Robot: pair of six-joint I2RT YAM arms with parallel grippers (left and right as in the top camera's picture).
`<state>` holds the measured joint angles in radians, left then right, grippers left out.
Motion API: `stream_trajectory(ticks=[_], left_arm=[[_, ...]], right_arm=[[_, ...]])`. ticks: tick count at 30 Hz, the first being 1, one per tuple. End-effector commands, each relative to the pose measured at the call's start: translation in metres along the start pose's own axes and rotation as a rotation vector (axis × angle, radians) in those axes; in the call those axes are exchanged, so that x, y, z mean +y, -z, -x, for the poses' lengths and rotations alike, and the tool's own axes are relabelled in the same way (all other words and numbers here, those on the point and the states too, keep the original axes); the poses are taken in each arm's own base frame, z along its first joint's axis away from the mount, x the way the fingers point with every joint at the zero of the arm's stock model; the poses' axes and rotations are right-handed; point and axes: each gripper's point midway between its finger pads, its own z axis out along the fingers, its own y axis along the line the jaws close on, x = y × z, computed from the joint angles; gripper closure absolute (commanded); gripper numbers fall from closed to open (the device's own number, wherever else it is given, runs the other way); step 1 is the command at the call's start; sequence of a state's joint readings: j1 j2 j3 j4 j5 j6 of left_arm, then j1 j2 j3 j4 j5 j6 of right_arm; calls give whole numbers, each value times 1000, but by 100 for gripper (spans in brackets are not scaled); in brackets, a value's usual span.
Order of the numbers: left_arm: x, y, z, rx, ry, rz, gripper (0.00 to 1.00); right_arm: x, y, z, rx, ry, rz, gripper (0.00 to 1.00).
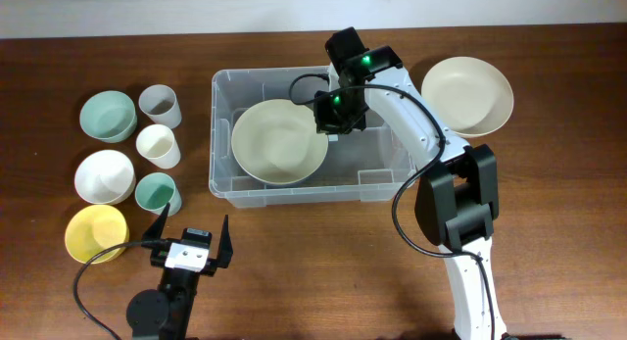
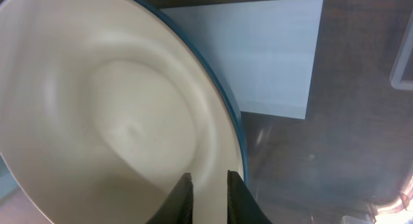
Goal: Pack container
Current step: 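Open the right gripper and withdraw it from the bin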
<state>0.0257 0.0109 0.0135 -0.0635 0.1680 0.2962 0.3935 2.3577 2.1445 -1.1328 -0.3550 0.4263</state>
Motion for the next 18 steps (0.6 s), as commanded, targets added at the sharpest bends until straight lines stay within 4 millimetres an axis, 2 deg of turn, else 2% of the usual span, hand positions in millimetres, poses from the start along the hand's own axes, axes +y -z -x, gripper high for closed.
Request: stream_trajectory(ticks=[1,4,6,8,9,10,12,14,16,17,18], left_arm=[[0,0,-1,0,-5,-2,0],[0,0,-1,0,-4,-2,0],[0,0,-1,0,-4,-2,0],[0,0,-1,0,-4,-2,0],[0,0,-1,0,-4,-2,0],[0,0,-1,0,-4,-2,0],[0,0,-1,0,-4,-2,0],[0,0,-1,0,-4,-2,0],[0,0,-1,0,-5,-2,0],[0,0,-1,0,-4,-2,0],[0,0,-1,0,-4,-2,0]], right_arm=[[-6,1,7,-31,3,-38,82],[-2,22,21,-85,36,-46,78],[-3,50,36,-157,39,-86,67],[-7,83,51,-242,34,-129,51],[-11,107,61,-299,25,-153,40],[-15,128,68,-346,15,-165,25],[-29,174,80,-444,-24,-182,10],[-59,222,88,-540,-131,-203,4],[-95,258,88,-600,-246,-216,2],[-135,280,84,-621,-370,-228,1],[-155,286,81,-618,-417,-239,0]])
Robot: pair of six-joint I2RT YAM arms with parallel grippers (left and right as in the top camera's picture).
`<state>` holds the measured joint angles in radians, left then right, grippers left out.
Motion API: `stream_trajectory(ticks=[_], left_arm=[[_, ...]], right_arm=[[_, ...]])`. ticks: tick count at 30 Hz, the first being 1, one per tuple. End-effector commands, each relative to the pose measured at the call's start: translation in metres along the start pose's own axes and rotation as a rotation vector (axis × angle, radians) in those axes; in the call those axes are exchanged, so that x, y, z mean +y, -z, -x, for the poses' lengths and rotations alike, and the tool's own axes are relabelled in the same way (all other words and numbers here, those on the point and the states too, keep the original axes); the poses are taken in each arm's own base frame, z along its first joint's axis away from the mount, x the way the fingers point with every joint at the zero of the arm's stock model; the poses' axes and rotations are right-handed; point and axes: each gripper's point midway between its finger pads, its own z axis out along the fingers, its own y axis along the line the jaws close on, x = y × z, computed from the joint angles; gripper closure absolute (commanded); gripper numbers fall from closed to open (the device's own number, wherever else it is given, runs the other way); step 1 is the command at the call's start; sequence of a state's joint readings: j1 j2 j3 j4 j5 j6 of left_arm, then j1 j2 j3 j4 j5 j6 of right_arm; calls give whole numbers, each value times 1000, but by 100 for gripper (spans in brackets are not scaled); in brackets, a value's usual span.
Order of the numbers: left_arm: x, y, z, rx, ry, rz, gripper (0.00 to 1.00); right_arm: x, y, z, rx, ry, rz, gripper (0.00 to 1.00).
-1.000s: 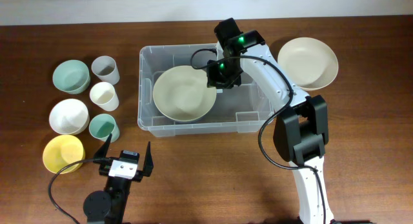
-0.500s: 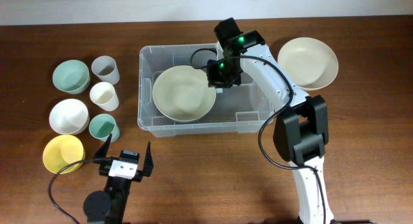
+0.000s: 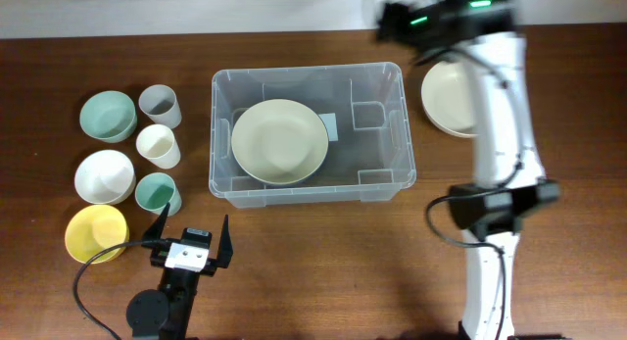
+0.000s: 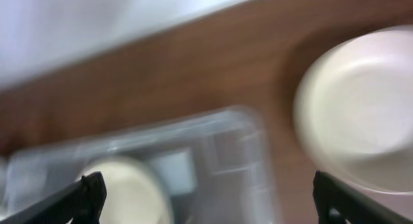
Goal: Pack container
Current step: 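Open the right gripper and withdraw it from the bin, then grasp the rim of the back cream bowl with the right gripper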
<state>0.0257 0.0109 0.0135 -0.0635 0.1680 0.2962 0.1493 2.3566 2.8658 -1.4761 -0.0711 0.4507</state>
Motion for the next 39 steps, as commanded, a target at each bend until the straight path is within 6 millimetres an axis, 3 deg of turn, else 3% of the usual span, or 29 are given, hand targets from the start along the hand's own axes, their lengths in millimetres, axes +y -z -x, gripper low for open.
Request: stream_trajectory(ticks=[1,5,9,11,16,20,28,37,39], left_arm=[[0,0,-1,0,-4,-2,0],[0,0,-1,0,-4,-2,0],[0,0,-1,0,-4,-2,0],[0,0,-1,0,-5,-2,0],[0,0,-1,0,-5,-2,0],[0,0,-1,0,-4,-2,0],[0,0,-1,0,-4,-2,0],[0,0,-1,0,-4,-2,0],[0,0,-1,0,-5,-2,0]], right_arm=[[-114,31,32,-59,-275,-168,0],[-191,18,13,54,-449,-288,1],[-236,-5,-12,171,-564,-349,1],[-248,-20,-24,221,-609,-356,1],[-250,-70,-48,321,-664,-251,1],[-255,-96,-61,342,-673,-236,1],[-269,-123,-83,361,-683,-260,1],[-274,-140,-89,345,-676,-252,0],[-274,-145,-90,337,-674,-241,4]])
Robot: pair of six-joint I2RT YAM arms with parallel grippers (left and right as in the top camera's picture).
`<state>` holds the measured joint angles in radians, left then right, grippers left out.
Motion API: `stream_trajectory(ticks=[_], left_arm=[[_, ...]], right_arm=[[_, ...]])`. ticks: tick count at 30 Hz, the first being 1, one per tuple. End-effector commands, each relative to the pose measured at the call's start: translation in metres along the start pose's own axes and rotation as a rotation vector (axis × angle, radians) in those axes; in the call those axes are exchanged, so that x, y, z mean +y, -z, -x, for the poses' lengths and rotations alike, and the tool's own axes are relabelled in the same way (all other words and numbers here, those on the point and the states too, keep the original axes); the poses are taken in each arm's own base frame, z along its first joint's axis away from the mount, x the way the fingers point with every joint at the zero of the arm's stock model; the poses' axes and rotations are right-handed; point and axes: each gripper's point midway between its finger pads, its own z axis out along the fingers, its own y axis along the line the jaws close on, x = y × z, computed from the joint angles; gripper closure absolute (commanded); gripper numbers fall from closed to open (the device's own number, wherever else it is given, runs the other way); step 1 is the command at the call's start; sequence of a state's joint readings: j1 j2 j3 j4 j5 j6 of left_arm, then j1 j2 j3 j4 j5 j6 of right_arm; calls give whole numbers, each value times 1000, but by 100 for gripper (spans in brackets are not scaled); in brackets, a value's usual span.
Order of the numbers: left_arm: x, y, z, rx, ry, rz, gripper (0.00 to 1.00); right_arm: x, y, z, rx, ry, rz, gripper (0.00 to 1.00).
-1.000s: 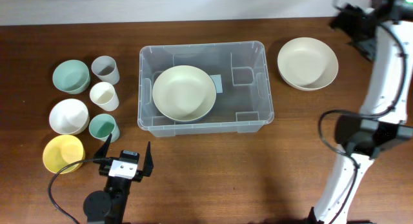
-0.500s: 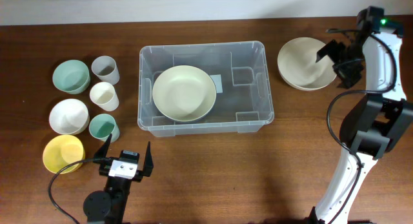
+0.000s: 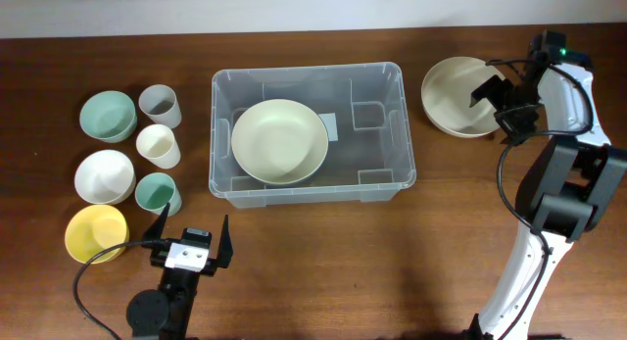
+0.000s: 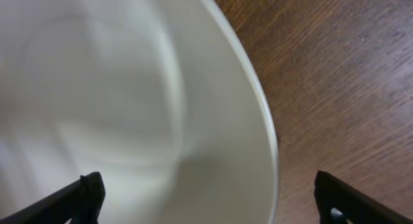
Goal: Pack container
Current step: 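Grasp the rim of the back cream bowl with the right gripper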
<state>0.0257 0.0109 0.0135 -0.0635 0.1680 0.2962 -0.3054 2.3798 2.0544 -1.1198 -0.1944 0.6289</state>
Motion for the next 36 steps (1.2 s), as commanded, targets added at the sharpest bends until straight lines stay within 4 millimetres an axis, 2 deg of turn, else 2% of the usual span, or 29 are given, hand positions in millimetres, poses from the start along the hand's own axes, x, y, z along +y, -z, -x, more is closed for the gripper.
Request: stream_trajectory(ticks=[1,9,10,11,17,23,28,32,36], left_arm=[[0,0,-1,0,-4,-2,0],[0,0,-1,0,-4,-2,0],[0,0,-1,0,-4,-2,0],[0,0,-1,0,-4,-2,0],[0,0,-1,0,-4,-2,0],[0,0,-1,0,-5,-2,0],[0,0,-1,0,-4,-2,0],[0,0,-1,0,-4,-2,0],[0,0,-1,0,-4,-2,0]], right_arm=[[0,-10,-2,10,-8,14,9],[1,-13,0,3,-6,26,47],[1,-13,0,3,-7,26,54],[1,-13,0,4,-7,26,66],[0,-13,0,5,-10,26,96],[-6,-10,8,5,-44,51,96],[2,5,22,31,-61,216,96],[12,33,34,42,-35,403,96],[19,79,42,52,6,616,96]])
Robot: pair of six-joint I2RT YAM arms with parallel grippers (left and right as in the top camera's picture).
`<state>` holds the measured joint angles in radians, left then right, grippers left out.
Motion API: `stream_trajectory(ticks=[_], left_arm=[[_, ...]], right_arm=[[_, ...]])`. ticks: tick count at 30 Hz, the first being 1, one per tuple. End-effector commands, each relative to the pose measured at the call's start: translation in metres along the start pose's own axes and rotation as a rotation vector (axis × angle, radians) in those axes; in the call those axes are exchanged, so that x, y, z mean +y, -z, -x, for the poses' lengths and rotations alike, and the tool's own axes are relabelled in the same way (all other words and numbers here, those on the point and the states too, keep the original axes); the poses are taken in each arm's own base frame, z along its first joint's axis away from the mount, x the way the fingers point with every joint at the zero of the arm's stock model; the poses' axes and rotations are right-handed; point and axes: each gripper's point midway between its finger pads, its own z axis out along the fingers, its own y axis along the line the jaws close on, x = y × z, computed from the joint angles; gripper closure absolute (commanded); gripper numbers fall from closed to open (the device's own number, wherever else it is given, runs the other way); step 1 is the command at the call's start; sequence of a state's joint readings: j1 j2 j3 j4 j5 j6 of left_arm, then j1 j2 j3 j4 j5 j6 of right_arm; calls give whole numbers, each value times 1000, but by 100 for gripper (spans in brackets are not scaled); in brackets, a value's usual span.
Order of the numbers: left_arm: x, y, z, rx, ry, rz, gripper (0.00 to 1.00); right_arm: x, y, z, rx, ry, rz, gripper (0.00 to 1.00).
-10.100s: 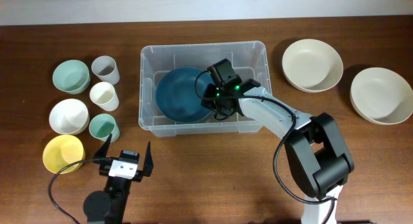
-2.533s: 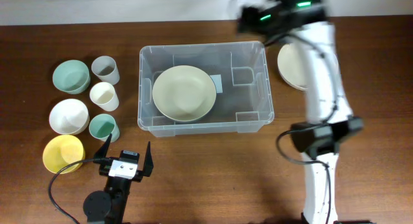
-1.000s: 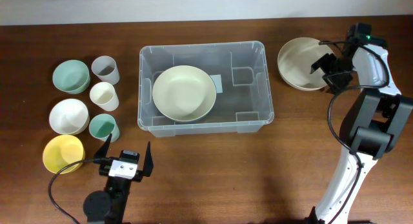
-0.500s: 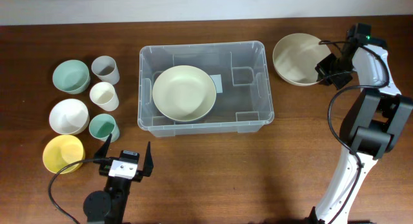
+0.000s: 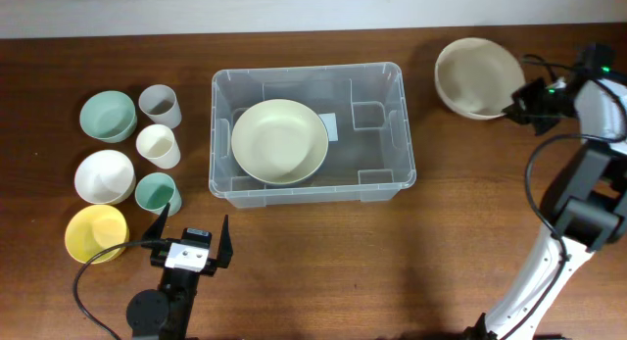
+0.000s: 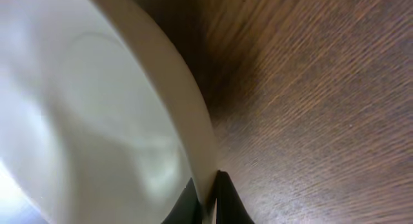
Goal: Pack container
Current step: 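Grasp the rim of the back cream bowl with the right gripper, then lift the cream bowl and stack it onto the bowls in the bin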
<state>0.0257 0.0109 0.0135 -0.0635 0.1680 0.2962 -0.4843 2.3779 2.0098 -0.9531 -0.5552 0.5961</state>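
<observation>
A clear plastic container (image 5: 387,173) stands mid-table with one cream bowl (image 5: 279,141) lying in its left half. At the far right a second cream bowl (image 5: 477,77) is tilted up off the wood, and my right gripper (image 5: 515,107) is shut on its right rim. In the right wrist view the bowl's rim (image 6: 187,121) runs down between the two dark fingertips of that gripper (image 6: 208,197). My left gripper (image 5: 189,234) stands open near the front edge at the left, with nothing in it.
Left of the container stand a green bowl (image 5: 108,116), a white bowl (image 5: 105,176), a yellow bowl (image 5: 96,232), a grey cup (image 5: 160,106), a cream cup (image 5: 158,145) and a green cup (image 5: 157,193). Bare wood lies in front of the container.
My right gripper was open over the cream bowl's right side; now it is shut on the rim, and the bowl has tipped up and shifted slightly toward the far right.
First my right gripper was shut on the rim of a cream bowl inside the container. Then that bowl lay in the container and the gripper was open, away to the right. Later it hung open over the second bowl, and now it grips that bowl's rim.
</observation>
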Motion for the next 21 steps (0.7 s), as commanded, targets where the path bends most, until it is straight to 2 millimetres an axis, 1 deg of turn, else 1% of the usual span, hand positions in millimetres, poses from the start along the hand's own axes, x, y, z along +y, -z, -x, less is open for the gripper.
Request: stream_trajectory(ticks=[1,5,6,8,10,11,12,13,15,17,19,21], left_arm=[[0,0,-1,0,-5,-2,0],[0,0,-1,0,-4,-2,0],[0,0,-1,0,-4,-2,0],[0,0,-1,0,-5,-2,0],[0,0,-1,0,-4,-2,0],[0,0,-1,0,-4,-2,0],[0,0,-1,0,-4,-2,0],[0,0,-1,0,-4,-2,0],[0,0,-1,0,-4,-2,0],[0,0,-1,0,-4,-2,0],[0,0,-1,0,-4,-2,0],[0,0,-1,0,-4,-2,0]], right_arm=[[51,53,-9,44,115,287,96],[79,94,-17,49,179,438,96],[93,115,-24,34,214,480,96],[108,137,-35,11,270,507,96],[126,158,-55,-5,339,523,96],[136,169,-68,-12,378,531,96],[155,185,-96,-17,458,542,96],[162,191,-110,-22,498,540,96],[176,199,-136,-32,558,517,96],[188,199,-169,-38,628,470,96],[196,191,-201,-25,678,412,96],[204,177,-232,9,748,374,96]])
